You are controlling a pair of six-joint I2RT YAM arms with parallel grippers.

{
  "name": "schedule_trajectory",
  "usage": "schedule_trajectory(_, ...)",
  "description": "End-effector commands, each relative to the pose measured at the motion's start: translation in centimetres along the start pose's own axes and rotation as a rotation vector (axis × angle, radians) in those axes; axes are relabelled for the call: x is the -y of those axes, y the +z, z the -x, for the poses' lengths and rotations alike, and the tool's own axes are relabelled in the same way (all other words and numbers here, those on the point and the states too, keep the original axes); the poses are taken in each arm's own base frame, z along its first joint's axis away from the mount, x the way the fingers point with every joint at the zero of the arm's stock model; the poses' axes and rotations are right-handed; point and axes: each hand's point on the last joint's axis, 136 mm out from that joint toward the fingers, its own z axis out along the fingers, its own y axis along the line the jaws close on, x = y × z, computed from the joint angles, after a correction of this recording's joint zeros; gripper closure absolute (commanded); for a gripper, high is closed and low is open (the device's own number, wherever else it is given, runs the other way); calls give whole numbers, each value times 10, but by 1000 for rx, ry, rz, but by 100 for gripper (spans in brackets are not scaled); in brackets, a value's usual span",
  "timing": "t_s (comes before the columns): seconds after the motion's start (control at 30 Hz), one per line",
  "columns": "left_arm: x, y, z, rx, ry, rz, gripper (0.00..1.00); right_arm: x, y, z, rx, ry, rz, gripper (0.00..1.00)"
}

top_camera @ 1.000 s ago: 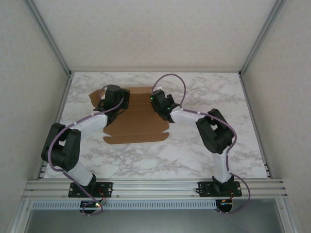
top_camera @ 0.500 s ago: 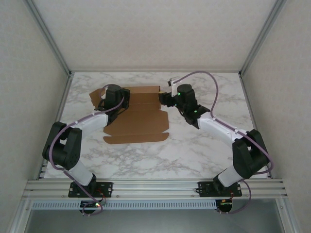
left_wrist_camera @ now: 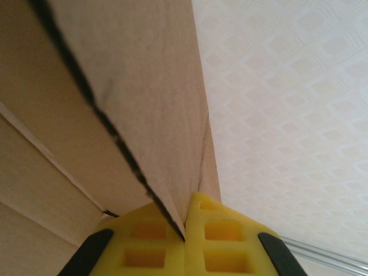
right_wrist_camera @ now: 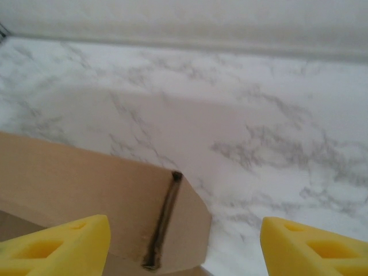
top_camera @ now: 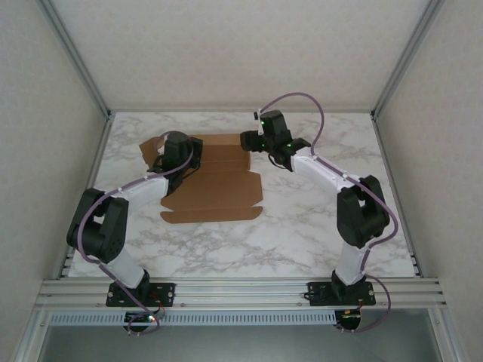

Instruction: Fold the paper box

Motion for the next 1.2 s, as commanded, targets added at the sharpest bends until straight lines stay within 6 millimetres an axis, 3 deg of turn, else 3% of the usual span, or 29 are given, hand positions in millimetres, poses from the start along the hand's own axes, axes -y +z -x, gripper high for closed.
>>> schedule_trajectory(0.0,-74,5,-25,-104,34,215,96,8,8,-7,-66,19,-35,33)
schedule_trajectory(0.17,-70,6,-33,-122,36,194,88,29,14,-20,-103,12,-120,36)
schedule_trajectory(0.47,-57,17,-75,-225,3,149,69,65,-2,-13,-90,39,-175,36)
schedule_trajectory(0.73,-12,33,-98,-276,33,37,55,81,-32,5,-29,74,-184,32)
schedule_trajectory(0.83,-1,31,-94,-261,131,50,46,81,-46,14,-1,68,-180,30)
schedule_trajectory(0.97,-4,19,-76,-227,209,80,34,79,-61,22,29,56,-178,28)
schedule_trajectory(1.17,-7,3,-70,-281,302,89,30,72,-74,25,59,60,-137,29)
